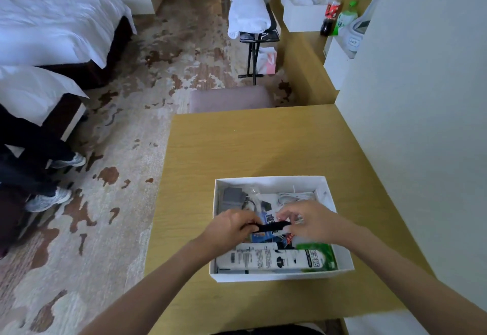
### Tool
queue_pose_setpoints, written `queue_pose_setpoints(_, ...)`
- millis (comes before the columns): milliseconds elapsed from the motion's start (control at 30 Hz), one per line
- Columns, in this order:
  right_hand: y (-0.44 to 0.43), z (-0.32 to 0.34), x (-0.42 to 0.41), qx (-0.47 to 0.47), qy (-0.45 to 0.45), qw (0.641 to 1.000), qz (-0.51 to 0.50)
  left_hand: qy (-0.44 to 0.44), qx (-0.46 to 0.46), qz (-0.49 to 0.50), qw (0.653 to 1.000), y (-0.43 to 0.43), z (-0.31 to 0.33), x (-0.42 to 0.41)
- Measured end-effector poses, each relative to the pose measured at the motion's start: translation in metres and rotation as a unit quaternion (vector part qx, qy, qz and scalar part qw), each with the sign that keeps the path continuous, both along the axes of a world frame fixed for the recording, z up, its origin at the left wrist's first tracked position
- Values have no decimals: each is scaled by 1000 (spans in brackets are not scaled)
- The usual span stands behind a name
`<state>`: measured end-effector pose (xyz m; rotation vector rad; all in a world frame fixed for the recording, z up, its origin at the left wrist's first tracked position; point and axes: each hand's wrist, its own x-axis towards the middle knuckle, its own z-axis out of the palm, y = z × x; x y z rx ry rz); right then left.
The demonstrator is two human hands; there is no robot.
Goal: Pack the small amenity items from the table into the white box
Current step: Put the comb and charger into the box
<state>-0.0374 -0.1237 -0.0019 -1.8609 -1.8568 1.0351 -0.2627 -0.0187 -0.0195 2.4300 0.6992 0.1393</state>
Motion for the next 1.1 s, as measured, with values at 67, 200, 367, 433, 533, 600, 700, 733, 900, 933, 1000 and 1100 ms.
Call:
queue_pose_setpoints(67, 0, -6, 1, -3, -48, 999, 24, 0, 15, -14, 1000, -5, -5, 4)
queue_pose_setpoints(200, 1, -19, 1, 36, -183, 976, 115, -7, 80, -45, 996, -11, -12, 5)
queue_pose_setpoints(367, -3, -42, 7, 111, -276, 935, 192, 14, 136, -22, 990, -16, -12, -2)
queue_pose_setpoints(433, -2, -45, 11, 118, -247, 942, 197, 4, 161, -5, 987, -18, -8, -3)
queue_pose_setpoints(533, 3, -36, 21, 108, -147, 968, 171, 5, 163, 48, 985, -18, -5, -1)
queue_pose_setpoints(600, 10, -24, 31, 79, -34, 988, 126, 8, 152, 92, 984, -14, -3, 2)
queue_pose_setpoints(700, 28, -3, 49, 95, 101, 988, 64, -33, 152, 133, 979, -2, 5, 13)
queue_pose_setpoints(733, 35, 3, 55, 111, 109, 987, 49, -49, 158, 144, 976, 3, 8, 17)
queue_pose_setpoints(900, 78, 8, 81, 162, 54, 985, 3, -55, 220, 169, 959, 41, 13, 36)
queue_pose_setpoints(933, 87, 5, 84, 155, 47, 987, -9, -51, 224, 152, 961, 50, 12, 38)
queue_pose_setpoints(1000, 105, -4, 91, 132, 21, 991, -20, -47, 218, 105, 969, 67, 6, 40)
queue_pose_setpoints(1100, 131, -24, 98, 60, -25, 998, -6, -41, 203, 37, 978, 91, -4, 38)
